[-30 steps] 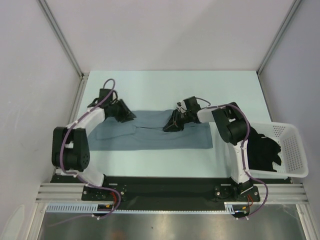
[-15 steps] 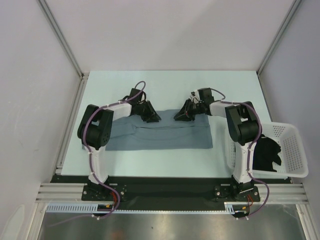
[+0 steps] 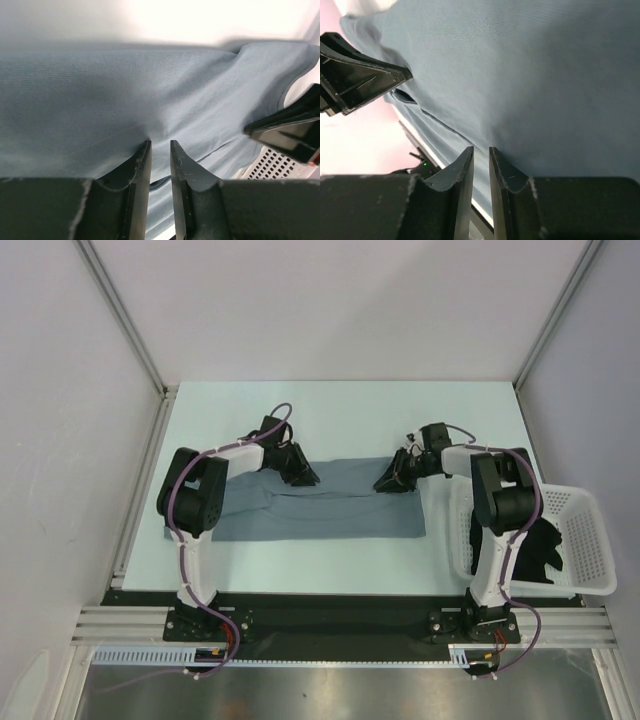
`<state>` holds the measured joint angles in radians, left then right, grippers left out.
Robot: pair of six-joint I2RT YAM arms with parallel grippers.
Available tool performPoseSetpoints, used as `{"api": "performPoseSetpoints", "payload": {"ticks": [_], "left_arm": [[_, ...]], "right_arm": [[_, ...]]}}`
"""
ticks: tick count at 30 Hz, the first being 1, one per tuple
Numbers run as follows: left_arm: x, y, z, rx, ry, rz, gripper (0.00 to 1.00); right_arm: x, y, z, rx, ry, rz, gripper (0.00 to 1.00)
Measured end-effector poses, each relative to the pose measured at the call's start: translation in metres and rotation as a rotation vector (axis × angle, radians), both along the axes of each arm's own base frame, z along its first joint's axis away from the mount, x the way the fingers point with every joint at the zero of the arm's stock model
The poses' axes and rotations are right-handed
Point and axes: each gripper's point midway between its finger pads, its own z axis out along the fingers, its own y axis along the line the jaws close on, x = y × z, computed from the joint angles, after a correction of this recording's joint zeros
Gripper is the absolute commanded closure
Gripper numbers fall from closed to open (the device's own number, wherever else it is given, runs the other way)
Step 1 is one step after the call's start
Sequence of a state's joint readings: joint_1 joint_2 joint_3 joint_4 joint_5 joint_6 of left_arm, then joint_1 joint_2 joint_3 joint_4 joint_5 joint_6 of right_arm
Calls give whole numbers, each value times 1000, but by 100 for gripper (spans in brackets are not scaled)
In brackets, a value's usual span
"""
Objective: Fold and stack the t-shirts
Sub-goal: Fold the tshirt
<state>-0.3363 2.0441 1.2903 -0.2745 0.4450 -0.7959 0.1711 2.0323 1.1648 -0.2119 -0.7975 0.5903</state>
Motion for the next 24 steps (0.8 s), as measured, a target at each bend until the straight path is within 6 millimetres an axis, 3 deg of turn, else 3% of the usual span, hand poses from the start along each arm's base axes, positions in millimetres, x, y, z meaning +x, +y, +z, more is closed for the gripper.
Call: {"api": "performPoseSetpoints", "payload": {"ticks": [4, 8, 16, 21, 24], "left_arm": [[0, 2, 0, 16, -9, -9, 73], [0, 6, 2, 40, -21, -15, 73], [1, 13, 17, 84, -52, -31, 71], [4, 30, 62, 107, -144, -21, 67], [7, 64, 103, 103, -237, 39, 61]], "right_arm": [[5, -18, 8, -71, -32, -29, 76], [3, -38, -6, -161, -12, -66, 75], [2, -54, -7, -249, -19, -90, 75], [4, -73, -3, -376, -38, -104, 73], [4, -85, -2, -443, -49, -108, 73]]}}
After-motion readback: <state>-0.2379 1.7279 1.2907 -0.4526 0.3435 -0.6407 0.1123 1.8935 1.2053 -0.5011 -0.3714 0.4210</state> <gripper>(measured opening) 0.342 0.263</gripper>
